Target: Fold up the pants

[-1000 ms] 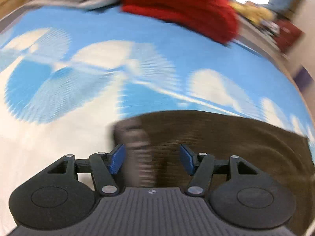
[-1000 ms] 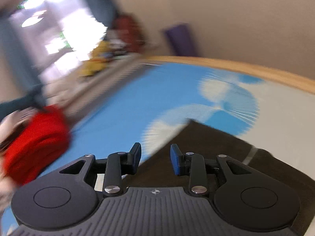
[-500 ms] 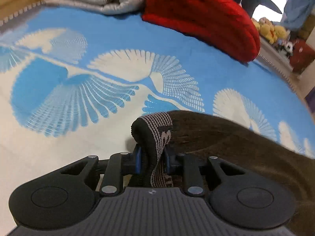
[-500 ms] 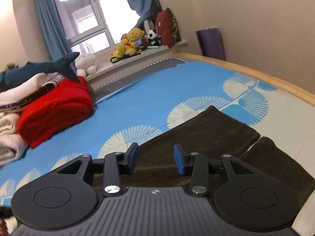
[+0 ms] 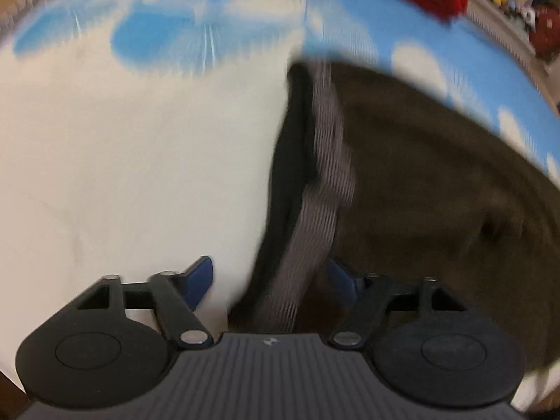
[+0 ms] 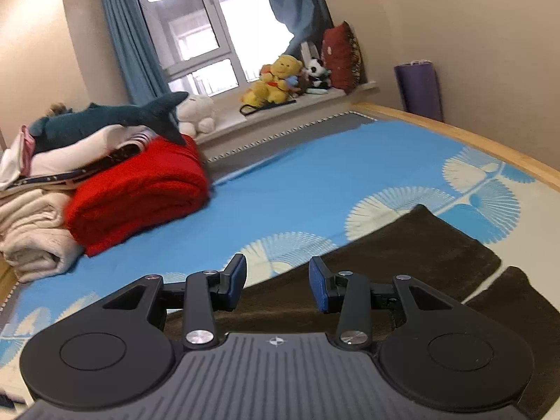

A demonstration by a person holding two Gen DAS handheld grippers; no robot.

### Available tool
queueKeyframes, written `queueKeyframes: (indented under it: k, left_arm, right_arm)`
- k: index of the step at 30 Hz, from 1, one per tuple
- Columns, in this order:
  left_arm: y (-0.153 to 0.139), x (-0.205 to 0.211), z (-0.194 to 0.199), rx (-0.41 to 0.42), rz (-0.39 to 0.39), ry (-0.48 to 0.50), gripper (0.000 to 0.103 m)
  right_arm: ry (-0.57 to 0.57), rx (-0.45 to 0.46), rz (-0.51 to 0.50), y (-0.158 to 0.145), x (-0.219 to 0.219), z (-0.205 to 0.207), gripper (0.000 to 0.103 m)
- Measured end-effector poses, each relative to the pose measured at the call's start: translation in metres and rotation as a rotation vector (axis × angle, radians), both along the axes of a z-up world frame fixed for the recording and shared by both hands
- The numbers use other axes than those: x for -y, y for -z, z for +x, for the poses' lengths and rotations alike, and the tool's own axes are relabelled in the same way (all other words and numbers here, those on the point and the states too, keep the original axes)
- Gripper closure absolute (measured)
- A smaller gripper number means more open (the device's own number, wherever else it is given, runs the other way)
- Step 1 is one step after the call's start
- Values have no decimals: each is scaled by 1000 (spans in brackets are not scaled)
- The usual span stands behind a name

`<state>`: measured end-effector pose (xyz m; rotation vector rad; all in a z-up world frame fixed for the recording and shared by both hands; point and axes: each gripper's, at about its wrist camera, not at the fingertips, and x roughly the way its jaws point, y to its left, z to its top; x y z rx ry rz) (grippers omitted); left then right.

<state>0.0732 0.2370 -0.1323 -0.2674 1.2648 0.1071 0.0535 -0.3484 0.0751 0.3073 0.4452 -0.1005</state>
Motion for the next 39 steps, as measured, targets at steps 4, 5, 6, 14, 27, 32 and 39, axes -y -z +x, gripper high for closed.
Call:
queueKeyframes:
  k: [4,5,6,14,27,32,39]
  left_arm:
    - [8,5,-13,-12,50,112,61]
    - [7,2,-16,-10,39,93,61]
    - [6,0,-20,-16,33,80,60]
    - [-47,36,-28,193,172,191,49]
    - [-31,68,-36,96,185,396,49]
    - [2,81,-36,-46,318,503,49]
    - [-28,78,-26,53,191,432,49]
  right_arm:
    - [-58,5,-67,-5,-10,-8,61]
    - [-63,-5,-89,-5,-11,-12,61]
    - [-69,-15,-93,-4,-11,-14,61]
    - [-53,-66,-105,-2,-4,-45,61]
    - [-47,-111,-109,0,12,-64,61]
    - [-9,-138,-55,9,21,-62,61]
    - [-24,-131,-104,15,23,-65,61]
